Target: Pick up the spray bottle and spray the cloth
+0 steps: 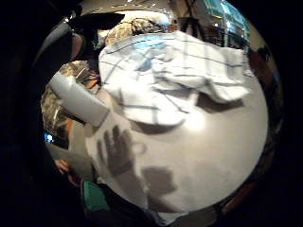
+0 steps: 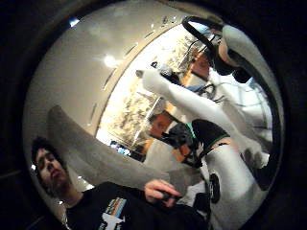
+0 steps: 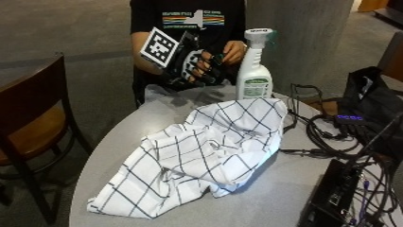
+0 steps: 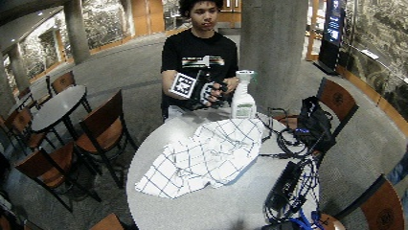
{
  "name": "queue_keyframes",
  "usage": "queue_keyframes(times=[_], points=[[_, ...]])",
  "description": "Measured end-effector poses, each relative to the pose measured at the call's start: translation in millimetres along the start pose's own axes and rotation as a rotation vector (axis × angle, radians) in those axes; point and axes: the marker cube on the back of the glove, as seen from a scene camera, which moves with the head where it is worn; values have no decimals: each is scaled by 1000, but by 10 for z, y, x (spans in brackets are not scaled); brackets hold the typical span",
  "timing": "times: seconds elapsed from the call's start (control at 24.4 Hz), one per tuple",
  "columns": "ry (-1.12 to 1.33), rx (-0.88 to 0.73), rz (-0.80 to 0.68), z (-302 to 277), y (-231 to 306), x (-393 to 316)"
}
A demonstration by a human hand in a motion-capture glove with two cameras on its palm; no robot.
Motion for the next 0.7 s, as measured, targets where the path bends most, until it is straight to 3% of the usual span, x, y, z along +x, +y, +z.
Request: queue_keyframes(times=[0.37, 0.57, 0.7], points=[[271, -36, 156, -540, 771, 464], [340, -64, 47, -644, 939, 580], [351, -76, 67, -663, 996, 587]])
